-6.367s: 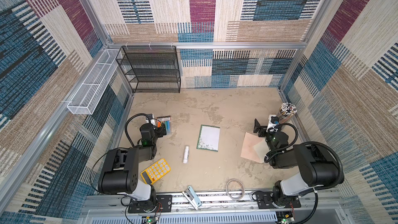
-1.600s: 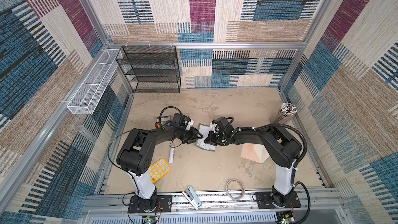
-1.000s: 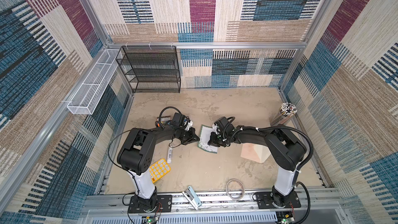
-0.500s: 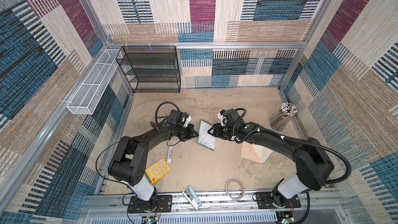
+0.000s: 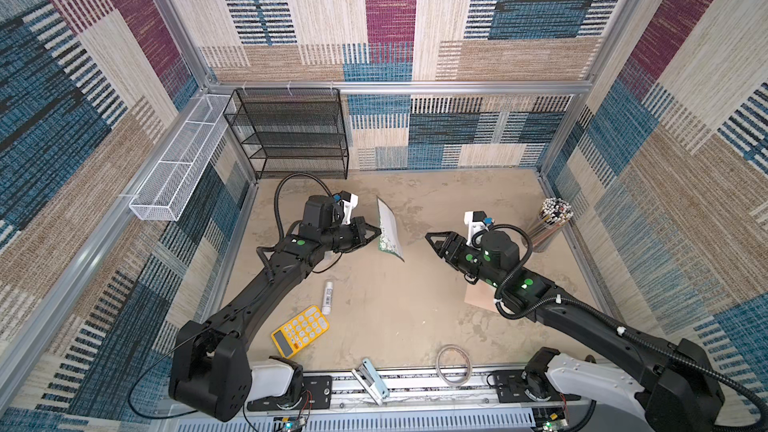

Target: Place the letter into the envelope and seal it

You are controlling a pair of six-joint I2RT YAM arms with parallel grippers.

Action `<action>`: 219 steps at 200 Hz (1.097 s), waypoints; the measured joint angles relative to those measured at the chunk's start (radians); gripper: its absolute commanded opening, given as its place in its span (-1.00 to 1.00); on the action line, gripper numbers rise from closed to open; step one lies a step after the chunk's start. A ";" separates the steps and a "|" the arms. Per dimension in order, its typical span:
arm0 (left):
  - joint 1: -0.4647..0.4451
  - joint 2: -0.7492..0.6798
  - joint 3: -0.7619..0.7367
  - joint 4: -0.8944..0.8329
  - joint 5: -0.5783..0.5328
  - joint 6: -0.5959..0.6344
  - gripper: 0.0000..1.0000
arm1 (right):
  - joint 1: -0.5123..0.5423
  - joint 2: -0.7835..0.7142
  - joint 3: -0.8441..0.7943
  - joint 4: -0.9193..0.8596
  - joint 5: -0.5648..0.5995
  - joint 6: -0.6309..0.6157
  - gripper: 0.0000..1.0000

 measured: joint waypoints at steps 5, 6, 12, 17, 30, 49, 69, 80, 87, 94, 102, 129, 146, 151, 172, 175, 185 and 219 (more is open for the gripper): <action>0.000 -0.007 0.000 0.014 -0.005 -0.014 -1.00 | 0.000 -0.003 -0.009 0.019 0.002 0.009 0.31; 0.000 -0.009 0.000 0.018 -0.008 -0.016 -1.00 | 0.000 -0.004 -0.011 0.024 0.003 0.013 0.31; 0.000 -0.016 -0.004 0.044 -0.017 -0.030 -1.00 | 0.000 -0.004 -0.021 0.048 0.003 0.025 0.31; 0.000 -0.020 -0.009 0.065 -0.018 -0.044 -1.00 | 0.000 -0.004 -0.028 0.068 0.003 0.033 0.32; 0.000 -0.024 -0.026 0.135 -0.019 -0.101 -1.00 | 0.000 0.003 -0.047 0.124 0.003 0.060 0.34; 0.000 -0.015 -0.051 0.233 -0.045 -0.182 -1.00 | 0.000 0.022 -0.074 0.211 -0.002 0.094 0.38; 0.000 0.004 -0.069 0.341 -0.063 -0.260 -1.00 | 0.001 0.039 -0.103 0.286 -0.008 0.129 0.50; 0.000 0.017 -0.076 0.399 -0.075 -0.299 -1.00 | 0.001 0.048 -0.116 0.327 -0.008 0.150 0.57; -0.001 0.025 -0.079 0.432 -0.077 -0.322 -1.00 | 0.001 0.054 -0.121 0.348 -0.008 0.161 0.59; -0.003 0.035 -0.080 0.463 -0.087 -0.346 -1.00 | 0.001 0.062 -0.123 0.367 -0.008 0.172 0.61; -0.007 0.045 -0.082 0.498 -0.098 -0.365 -1.00 | 0.002 0.072 -0.124 0.390 -0.008 0.180 0.63; -0.029 0.071 -0.093 0.589 -0.113 -0.414 -1.00 | 0.005 0.110 -0.124 0.469 -0.008 0.212 0.70; -0.045 0.089 -0.102 0.642 -0.125 -0.443 -1.00 | 0.005 0.145 -0.117 0.510 -0.008 0.236 0.70; -0.050 0.094 -0.106 0.663 -0.125 -0.452 -1.00 | 0.005 0.158 -0.114 0.523 -0.008 0.245 0.70; -0.068 0.116 -0.117 0.727 -0.130 -0.478 -1.00 | 0.005 0.218 -0.096 0.584 -0.009 0.284 0.68; -0.071 0.119 -0.119 0.737 -0.130 -0.483 -1.00 | 0.005 0.226 -0.095 0.594 -0.010 0.290 0.68; -0.079 0.125 -0.127 0.765 -0.132 -0.493 -1.00 | 0.005 0.259 -0.093 0.636 -0.013 0.316 0.65; -0.097 0.135 -0.154 0.835 -0.129 -0.518 -1.00 | 0.005 0.352 -0.089 0.770 -0.018 0.414 0.56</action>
